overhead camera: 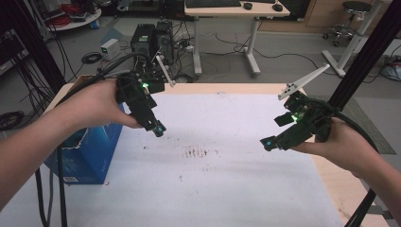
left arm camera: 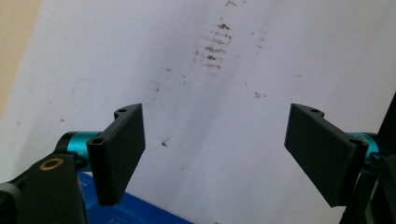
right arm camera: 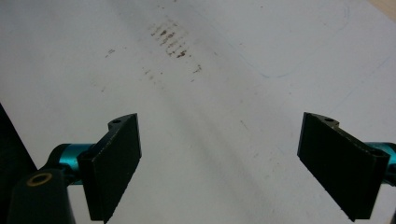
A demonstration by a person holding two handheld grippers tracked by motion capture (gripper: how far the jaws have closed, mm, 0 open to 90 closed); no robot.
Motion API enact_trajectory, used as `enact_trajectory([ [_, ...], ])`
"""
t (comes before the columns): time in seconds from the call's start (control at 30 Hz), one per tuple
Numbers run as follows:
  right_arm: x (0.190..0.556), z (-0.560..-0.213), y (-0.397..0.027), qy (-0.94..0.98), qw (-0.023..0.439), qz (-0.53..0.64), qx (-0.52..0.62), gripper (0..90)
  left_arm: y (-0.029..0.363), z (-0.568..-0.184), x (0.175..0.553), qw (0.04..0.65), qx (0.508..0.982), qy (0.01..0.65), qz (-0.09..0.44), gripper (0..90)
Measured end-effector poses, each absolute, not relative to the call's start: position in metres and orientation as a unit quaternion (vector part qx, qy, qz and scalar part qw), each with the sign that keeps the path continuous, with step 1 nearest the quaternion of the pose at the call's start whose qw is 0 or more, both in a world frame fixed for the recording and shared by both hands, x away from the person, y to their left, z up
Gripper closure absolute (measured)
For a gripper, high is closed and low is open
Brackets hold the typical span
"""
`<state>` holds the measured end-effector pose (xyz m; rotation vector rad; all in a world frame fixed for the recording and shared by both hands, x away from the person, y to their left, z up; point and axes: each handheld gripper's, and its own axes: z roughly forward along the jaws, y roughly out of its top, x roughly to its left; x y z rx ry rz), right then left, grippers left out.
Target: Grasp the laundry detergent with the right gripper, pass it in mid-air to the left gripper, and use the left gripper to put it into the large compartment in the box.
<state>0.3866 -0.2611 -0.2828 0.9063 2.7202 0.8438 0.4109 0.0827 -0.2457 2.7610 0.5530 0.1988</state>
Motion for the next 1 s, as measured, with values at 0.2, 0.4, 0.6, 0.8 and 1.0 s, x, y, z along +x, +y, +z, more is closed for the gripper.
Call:
enact_trajectory([
  [0.2, 0.387, -0.285, -0.256, 0.912, 0.073, 0.28, 0.291, 13.1, 0.077, -0.256, 0.411, 0.155, 0.966, 0.196, 0.067, 20.5],
  [0.4, 0.387, -0.286, -0.254, 0.915, 0.069, 0.277, 0.286, 13.1, 0.077, -0.263, 0.411, 0.15, 0.967, 0.197, 0.064, 20.5],
  [0.6, 0.387, -0.288, -0.254, 0.915, 0.065, 0.275, 0.287, 13.1, 0.081, -0.264, 0.413, 0.15, 0.965, 0.204, 0.065, 20.5],
  [0.8, 0.389, -0.289, -0.254, 0.915, 0.062, 0.275, 0.288, 13.1, 0.082, -0.265, 0.412, 0.148, 0.965, 0.208, 0.066, 20.5],
  [1.0, 0.391, -0.291, -0.253, 0.917, 0.06, 0.273, 0.286, 13.1, 0.083, -0.266, 0.413, 0.148, 0.964, 0.211, 0.064, 20.5],
])
